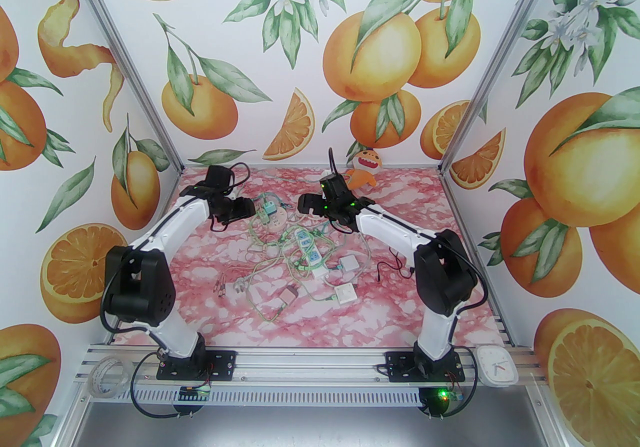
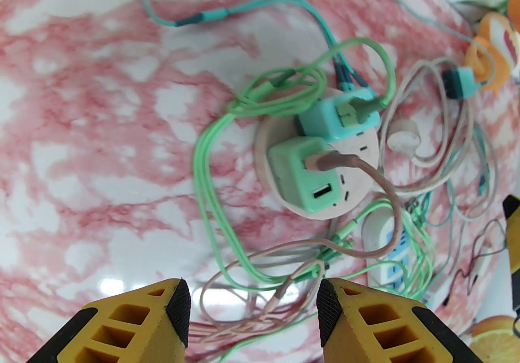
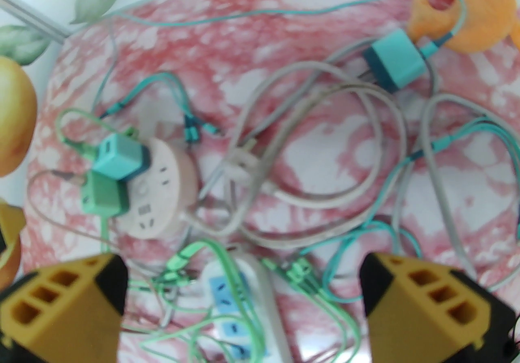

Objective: Pull the plug off the socket

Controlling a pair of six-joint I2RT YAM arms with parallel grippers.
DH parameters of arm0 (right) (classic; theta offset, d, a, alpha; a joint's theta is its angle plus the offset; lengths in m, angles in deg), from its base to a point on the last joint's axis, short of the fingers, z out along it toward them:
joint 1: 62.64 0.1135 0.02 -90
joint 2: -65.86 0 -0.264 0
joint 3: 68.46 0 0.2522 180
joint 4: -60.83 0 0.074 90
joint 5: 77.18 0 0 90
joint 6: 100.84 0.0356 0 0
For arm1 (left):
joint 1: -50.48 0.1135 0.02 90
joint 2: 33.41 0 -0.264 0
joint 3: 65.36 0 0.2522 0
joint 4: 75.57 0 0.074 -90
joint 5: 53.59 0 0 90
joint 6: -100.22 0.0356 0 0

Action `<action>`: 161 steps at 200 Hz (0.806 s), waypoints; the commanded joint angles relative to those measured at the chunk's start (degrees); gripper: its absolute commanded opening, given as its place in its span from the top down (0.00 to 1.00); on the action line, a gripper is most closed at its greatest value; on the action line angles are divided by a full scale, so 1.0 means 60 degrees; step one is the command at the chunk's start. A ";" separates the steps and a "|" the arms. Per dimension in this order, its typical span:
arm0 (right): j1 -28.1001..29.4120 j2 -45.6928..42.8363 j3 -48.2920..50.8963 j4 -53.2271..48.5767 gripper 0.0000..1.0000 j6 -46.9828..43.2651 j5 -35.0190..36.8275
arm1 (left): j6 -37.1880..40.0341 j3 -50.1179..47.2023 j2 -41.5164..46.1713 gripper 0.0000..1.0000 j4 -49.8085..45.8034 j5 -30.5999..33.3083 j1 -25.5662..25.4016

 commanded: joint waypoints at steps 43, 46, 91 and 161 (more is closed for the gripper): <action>0.0097 0.0396 -0.0735 -0.0237 0.00 -0.0203 -0.0294 | -0.0176 0.0686 -0.1061 0.46 0.0477 -0.0278 -0.0385; 0.0088 0.0402 -0.0773 -0.0261 0.00 -0.0214 -0.0289 | -0.0217 0.0741 -0.1092 0.46 0.0440 -0.0193 -0.0418; 0.0095 0.0307 -0.0692 -0.0382 0.00 -0.0336 -0.0136 | -0.1028 0.0555 -0.0486 0.47 0.0409 0.1006 -0.0794; 0.0096 0.0214 -0.0535 -0.0224 0.00 -0.0278 0.0027 | -0.1959 -0.0492 0.0664 0.40 0.1519 0.2706 -0.2116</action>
